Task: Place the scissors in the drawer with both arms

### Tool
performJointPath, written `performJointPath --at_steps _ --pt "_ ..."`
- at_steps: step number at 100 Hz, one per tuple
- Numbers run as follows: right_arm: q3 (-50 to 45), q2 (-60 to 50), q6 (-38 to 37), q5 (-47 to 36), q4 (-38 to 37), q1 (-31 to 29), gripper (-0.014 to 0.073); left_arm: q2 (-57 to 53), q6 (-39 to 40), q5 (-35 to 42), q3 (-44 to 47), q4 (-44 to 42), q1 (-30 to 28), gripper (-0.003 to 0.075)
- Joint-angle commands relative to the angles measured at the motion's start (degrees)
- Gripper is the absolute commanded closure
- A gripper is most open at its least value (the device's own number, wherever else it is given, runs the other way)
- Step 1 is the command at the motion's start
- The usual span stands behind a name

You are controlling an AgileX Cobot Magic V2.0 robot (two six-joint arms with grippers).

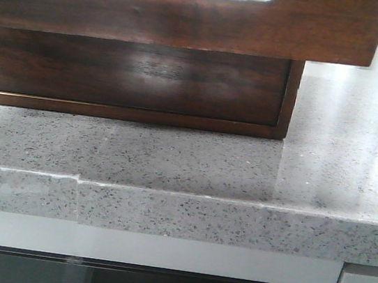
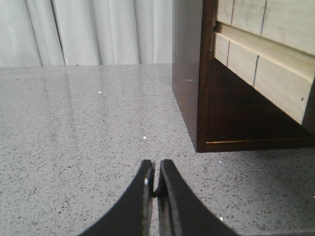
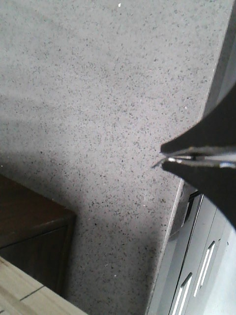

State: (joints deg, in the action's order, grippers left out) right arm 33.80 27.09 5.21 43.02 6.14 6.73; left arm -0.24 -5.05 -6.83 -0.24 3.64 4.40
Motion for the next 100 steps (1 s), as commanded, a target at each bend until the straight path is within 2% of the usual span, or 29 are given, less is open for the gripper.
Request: performJointPath --at_steps 1,77,86,100 --pt "1.51 0.21 -0.07 -3.98 0.31 -0.4 0.0662 -1.81 0.81 4.95 1.97 -0.11 0.28 0.0741" --pt "1.08 -0.14 -0.07 -4.39 0.31 -0.29 0.0662 -1.81 0.81 4.95 1.97 -0.01 0.28 0.0741" --pt "-1.66 -3.75 -0.07 -8.23 -2.89 -1.22 0.0662 -1.81 0.71 4.95 1.97 -0.01 0.28 0.0741" --pt "-11.47 -12.65 -0.07 -21.14 -3.14 -4.99 0.0662 -1.81 0.71 4.95 1.97 -0.01 0.28 0.0741"
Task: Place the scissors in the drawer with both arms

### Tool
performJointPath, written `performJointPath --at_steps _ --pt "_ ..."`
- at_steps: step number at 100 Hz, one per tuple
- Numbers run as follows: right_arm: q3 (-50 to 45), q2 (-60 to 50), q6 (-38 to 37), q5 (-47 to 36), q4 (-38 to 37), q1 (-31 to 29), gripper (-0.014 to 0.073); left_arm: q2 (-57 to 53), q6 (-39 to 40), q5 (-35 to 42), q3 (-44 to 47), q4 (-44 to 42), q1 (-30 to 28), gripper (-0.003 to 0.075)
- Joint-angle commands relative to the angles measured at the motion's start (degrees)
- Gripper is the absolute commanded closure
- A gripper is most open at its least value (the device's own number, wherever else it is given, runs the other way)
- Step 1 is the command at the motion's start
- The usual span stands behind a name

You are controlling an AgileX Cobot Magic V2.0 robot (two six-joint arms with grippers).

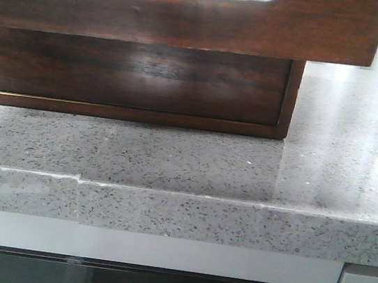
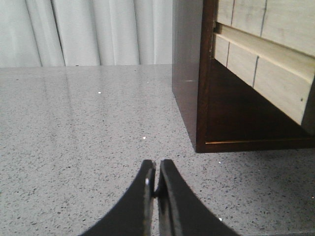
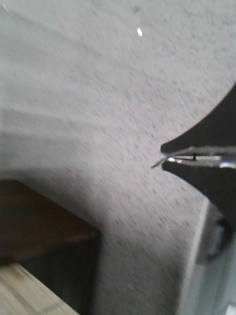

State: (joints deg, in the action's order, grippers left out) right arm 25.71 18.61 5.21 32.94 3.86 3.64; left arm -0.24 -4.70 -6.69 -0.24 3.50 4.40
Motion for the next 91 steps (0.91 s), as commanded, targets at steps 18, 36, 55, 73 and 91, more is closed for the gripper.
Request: performJointPath --at_steps 18,36,55,73,91 --pt "-17.88 -15.47 -0.07 -27.28 -0.87 -4.47 0.0662 -1.81 0.36 4.81 1.97 0.13 0.28 0.0741" --pt "-26.57 -20.0 -0.07 -35.26 -0.87 -4.6 0.0662 -1.81 0.36 4.81 1.97 0.13 0.28 0.0741" --pt "-27.24 -20.49 -0.07 -33.87 -0.76 -4.6 0.0662 -1.81 0.36 4.81 1.97 0.13 0.28 0.0741" --pt "-27.24 -20.49 -0.07 -33.78 -0.76 -4.6 0.0662 -1.81 0.36 4.81 1.97 0.13 0.28 0.0741" --pt "-27.24 -20.49 -0.07 -33.78 -0.76 -4.6 0.0662 -1.81 0.36 4.81 1.97 0.13 0.28 0.0741"
